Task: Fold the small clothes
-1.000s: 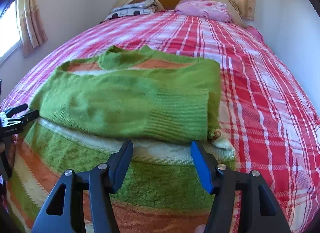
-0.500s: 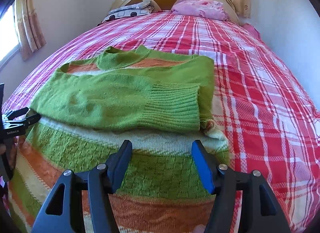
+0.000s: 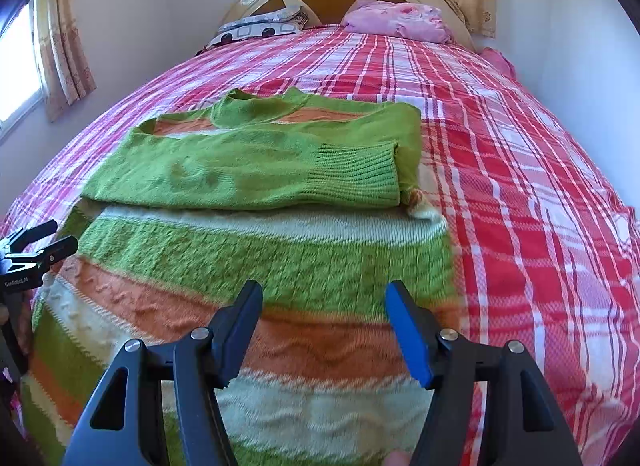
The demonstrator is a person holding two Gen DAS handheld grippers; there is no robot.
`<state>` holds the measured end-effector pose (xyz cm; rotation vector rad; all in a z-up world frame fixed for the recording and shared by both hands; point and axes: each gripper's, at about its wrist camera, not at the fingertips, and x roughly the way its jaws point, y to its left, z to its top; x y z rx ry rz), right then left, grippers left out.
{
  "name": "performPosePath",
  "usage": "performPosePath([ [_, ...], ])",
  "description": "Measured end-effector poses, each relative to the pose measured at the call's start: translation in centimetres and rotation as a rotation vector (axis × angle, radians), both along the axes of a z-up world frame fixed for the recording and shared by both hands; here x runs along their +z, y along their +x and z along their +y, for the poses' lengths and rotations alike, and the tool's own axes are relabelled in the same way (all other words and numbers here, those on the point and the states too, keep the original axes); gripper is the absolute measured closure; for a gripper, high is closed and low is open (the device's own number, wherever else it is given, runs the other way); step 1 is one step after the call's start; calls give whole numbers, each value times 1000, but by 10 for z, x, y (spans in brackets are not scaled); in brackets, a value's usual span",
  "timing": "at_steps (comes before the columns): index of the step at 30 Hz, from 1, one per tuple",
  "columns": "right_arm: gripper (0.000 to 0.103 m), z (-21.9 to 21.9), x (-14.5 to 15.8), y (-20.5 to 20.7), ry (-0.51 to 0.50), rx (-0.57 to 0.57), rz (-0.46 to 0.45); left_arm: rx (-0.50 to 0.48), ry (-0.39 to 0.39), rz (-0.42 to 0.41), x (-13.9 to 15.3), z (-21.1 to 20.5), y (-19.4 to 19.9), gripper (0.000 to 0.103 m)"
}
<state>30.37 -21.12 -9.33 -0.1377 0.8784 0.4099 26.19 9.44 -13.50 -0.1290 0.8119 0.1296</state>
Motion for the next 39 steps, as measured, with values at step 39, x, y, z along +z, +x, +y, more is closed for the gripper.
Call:
performPosePath([
  [39, 33, -29, 1, -147, -5, 47, 21, -93, 7, 49, -5, -49, -129, 0],
])
